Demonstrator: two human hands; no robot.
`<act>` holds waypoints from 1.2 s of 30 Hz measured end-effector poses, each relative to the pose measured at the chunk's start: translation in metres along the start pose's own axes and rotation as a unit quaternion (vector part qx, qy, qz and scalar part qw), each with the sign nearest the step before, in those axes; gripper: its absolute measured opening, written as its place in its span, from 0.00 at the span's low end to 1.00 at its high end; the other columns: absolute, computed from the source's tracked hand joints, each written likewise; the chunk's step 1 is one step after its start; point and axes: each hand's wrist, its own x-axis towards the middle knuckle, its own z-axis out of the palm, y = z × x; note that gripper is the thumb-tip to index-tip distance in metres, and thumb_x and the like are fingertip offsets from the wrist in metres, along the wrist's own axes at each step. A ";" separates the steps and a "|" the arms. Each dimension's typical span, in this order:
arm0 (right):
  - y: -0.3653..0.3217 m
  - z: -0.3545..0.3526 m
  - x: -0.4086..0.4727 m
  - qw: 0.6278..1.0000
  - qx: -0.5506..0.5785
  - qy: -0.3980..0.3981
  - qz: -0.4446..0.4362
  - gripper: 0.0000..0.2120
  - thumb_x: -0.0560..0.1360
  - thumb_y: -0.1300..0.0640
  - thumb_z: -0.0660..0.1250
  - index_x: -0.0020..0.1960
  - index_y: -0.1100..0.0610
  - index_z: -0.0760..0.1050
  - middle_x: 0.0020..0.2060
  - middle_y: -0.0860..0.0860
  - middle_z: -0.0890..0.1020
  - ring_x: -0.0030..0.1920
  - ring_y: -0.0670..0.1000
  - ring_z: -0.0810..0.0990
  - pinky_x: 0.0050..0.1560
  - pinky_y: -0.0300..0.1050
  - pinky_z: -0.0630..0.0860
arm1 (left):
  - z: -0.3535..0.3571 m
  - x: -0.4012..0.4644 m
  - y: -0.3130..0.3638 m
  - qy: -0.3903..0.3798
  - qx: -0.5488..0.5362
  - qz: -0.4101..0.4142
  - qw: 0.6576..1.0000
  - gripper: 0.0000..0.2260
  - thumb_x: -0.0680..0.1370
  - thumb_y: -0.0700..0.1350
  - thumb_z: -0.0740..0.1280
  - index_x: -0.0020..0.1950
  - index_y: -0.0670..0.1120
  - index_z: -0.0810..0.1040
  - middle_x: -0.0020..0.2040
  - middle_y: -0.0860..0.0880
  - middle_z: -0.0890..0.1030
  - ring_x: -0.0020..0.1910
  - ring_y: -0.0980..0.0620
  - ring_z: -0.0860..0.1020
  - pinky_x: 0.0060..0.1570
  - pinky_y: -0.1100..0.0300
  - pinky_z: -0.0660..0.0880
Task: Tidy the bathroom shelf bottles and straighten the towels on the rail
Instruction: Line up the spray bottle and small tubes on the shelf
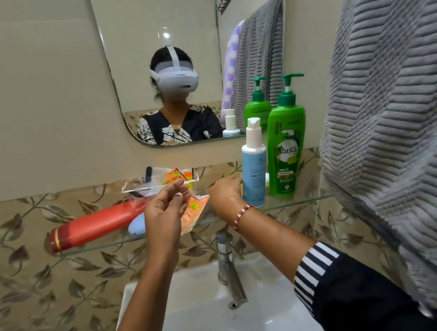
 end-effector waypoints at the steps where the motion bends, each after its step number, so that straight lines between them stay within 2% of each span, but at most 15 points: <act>1: 0.000 0.000 0.000 1.000 -0.004 -0.008 0.012 0.17 0.73 0.61 0.64 0.62 0.62 0.72 0.61 0.61 0.75 0.60 0.63 0.72 0.61 0.59 0.69 | -0.002 0.001 0.000 -0.008 -0.002 -0.005 1.000 0.13 0.78 0.33 0.58 0.59 0.43 0.75 0.55 0.41 0.79 0.55 0.46 0.78 0.56 0.59 0.75; 5: 0.007 -0.002 0.000 1.000 -0.001 0.001 0.000 0.14 0.74 0.63 0.63 0.60 0.63 0.73 0.60 0.59 0.76 0.60 0.62 0.74 0.60 0.56 0.71 | -0.006 0.005 0.001 -0.038 -0.025 -0.017 0.999 0.13 0.78 0.33 0.58 0.57 0.43 0.76 0.53 0.42 0.79 0.54 0.46 0.78 0.57 0.57 0.74; 11: 0.009 -0.007 -0.007 0.998 -0.002 0.036 -0.059 0.09 0.74 0.65 0.63 0.54 0.60 0.76 0.54 0.56 0.80 0.54 0.59 0.79 0.54 0.52 0.76 | -0.014 0.012 0.002 -0.077 -0.058 -0.023 0.995 0.13 0.78 0.33 0.57 0.57 0.43 0.76 0.49 0.45 0.80 0.50 0.50 0.79 0.50 0.65 0.76; 16: 0.006 -0.005 -0.018 0.990 -0.017 0.108 -0.090 0.08 0.75 0.64 0.61 0.53 0.61 0.75 0.51 0.57 0.80 0.51 0.57 0.78 0.52 0.50 0.74 | -0.020 0.013 0.004 -0.082 -0.091 -0.034 0.992 0.12 0.77 0.32 0.57 0.54 0.43 0.76 0.46 0.47 0.80 0.46 0.52 0.79 0.45 0.68 0.77; 21: 0.004 -0.010 -0.032 0.978 0.035 0.168 -0.119 0.10 0.75 0.61 0.63 0.55 0.65 0.72 0.49 0.59 0.78 0.50 0.58 0.77 0.51 0.49 0.73 | -0.026 0.015 0.009 -0.083 -0.090 -0.025 0.992 0.11 0.78 0.33 0.57 0.55 0.41 0.76 0.47 0.45 0.79 0.44 0.52 0.79 0.44 0.68 0.77; 22: 0.003 -0.012 -0.034 0.973 0.032 0.198 -0.117 0.09 0.74 0.62 0.64 0.53 0.64 0.74 0.46 0.58 0.80 0.47 0.57 0.79 0.48 0.48 0.74 | -0.027 0.015 0.009 -0.084 -0.093 -0.026 0.992 0.11 0.78 0.33 0.57 0.55 0.41 0.76 0.47 0.44 0.79 0.45 0.51 0.79 0.44 0.67 0.78; 24: 0.000 -0.017 -0.038 0.967 0.037 0.230 -0.104 0.07 0.66 0.65 0.72 0.42 0.61 0.78 0.34 0.55 0.81 0.34 0.53 0.80 0.34 0.42 0.76 | -0.028 0.017 0.010 -0.085 -0.096 -0.030 0.991 0.11 0.78 0.33 0.57 0.54 0.42 0.76 0.47 0.43 0.79 0.46 0.50 0.78 0.46 0.65 0.78; 26: 0.001 -0.021 -0.037 0.951 0.096 0.273 -0.111 0.13 0.52 0.68 0.78 0.32 0.61 0.77 0.24 0.54 0.78 0.23 0.52 0.76 0.24 0.37 0.71 | -0.029 0.018 0.009 -0.081 -0.093 -0.031 0.992 0.11 0.77 0.33 0.57 0.54 0.43 0.76 0.47 0.43 0.80 0.47 0.50 0.79 0.48 0.64 0.77; 27: 0.003 -0.024 -0.039 0.942 0.117 0.295 -0.103 0.14 0.50 0.70 0.78 0.31 0.61 0.77 0.24 0.55 0.78 0.22 0.53 0.75 0.22 0.37 0.70 | -0.030 0.019 0.009 -0.079 -0.093 -0.030 0.992 0.11 0.77 0.34 0.57 0.53 0.43 0.76 0.47 0.44 0.80 0.47 0.50 0.79 0.48 0.65 0.76; 29: 0.008 -0.030 -0.042 0.935 0.173 0.296 -0.091 0.13 0.58 0.72 0.73 0.41 0.65 0.78 0.32 0.59 0.81 0.30 0.57 0.79 0.29 0.43 0.74 | -0.029 0.020 0.009 -0.076 -0.091 -0.028 0.993 0.11 0.77 0.34 0.58 0.53 0.44 0.77 0.47 0.44 0.80 0.46 0.51 0.79 0.49 0.64 0.77; 31: 0.013 -0.030 -0.040 0.915 0.253 0.306 -0.071 0.16 0.70 0.72 0.64 0.58 0.66 0.74 0.46 0.62 0.81 0.45 0.62 0.80 0.42 0.51 0.76 | -0.026 0.021 0.009 -0.078 -0.087 -0.030 0.993 0.11 0.77 0.34 0.57 0.54 0.43 0.76 0.46 0.46 0.80 0.45 0.52 0.79 0.48 0.65 0.76; 32: 0.016 -0.030 -0.040 0.904 0.297 0.303 -0.055 0.18 0.72 0.71 0.62 0.62 0.65 0.72 0.51 0.62 0.80 0.50 0.62 0.78 0.46 0.53 0.75 | -0.024 0.022 0.009 -0.081 -0.087 -0.031 0.992 0.11 0.77 0.33 0.57 0.54 0.42 0.76 0.45 0.46 0.80 0.45 0.52 0.79 0.47 0.67 0.76; 36: 0.026 -0.036 -0.040 0.867 0.419 0.270 0.002 0.24 0.71 0.71 0.64 0.66 0.59 0.70 0.60 0.58 0.77 0.59 0.58 0.75 0.58 0.49 0.72 | -0.013 0.024 0.009 -0.093 -0.087 -0.039 0.991 0.12 0.77 0.33 0.57 0.57 0.40 0.75 0.44 0.48 0.80 0.44 0.56 0.78 0.44 0.69 0.76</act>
